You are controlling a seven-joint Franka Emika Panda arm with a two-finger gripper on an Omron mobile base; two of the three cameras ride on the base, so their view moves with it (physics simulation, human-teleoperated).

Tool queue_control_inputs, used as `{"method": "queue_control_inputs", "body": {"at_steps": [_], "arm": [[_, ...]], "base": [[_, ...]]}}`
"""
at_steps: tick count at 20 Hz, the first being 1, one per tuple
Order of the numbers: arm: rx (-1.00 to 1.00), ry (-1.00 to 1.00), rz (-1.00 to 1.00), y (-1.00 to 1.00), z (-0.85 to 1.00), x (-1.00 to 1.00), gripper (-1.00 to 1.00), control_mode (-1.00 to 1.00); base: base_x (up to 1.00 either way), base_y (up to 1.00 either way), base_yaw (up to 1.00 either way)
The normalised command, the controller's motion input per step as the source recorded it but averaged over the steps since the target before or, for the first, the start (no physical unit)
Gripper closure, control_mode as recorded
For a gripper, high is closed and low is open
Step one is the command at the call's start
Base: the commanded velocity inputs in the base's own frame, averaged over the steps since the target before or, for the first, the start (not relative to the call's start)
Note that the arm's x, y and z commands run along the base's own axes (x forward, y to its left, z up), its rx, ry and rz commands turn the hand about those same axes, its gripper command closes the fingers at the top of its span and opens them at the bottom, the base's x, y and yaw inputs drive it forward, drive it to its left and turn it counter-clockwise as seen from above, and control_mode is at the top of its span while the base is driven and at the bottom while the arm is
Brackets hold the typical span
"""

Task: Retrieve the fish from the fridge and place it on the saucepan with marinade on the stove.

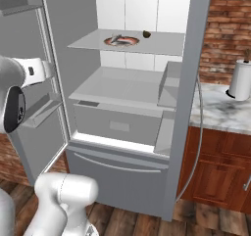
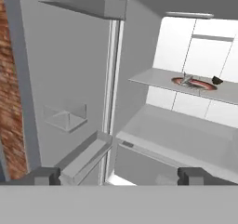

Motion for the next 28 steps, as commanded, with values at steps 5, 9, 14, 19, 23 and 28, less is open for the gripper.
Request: {"method": "queue_control_inputs", "body": {"at_steps": [5, 9, 14, 19, 23, 28], "arm": [[0.00, -0.07, -0.18, -0.65, 0.00, -0.60, -1.00, -1.00], [0.00, 0.00, -0.14, -0.74, 0.09, -0.34, -1.00, -1.00], [0.00, 0.00, -0.13, -0.41, 0.16, -0.20, -1.00, -1.00], [-0.01, 0.03, -0.23, 0.03, 0.35, 0.00, -1.00, -1.00], [-0.02, 0.12, -0.21, 0.05, 0.36, 0.00, -1.00, -1.00], [-0.01, 0.13, -0.14, 0.00, 0.18, 0.00, -1.00, -1.00]], "base": [[0.00, 0.00, 0.00], [0.00, 0.00, 0.00], [0.00, 0.00, 0.00], [0.00, 0.00, 0.00], [0.00, 0.00, 0.00], [0.00, 0.00, 0.00]]}}
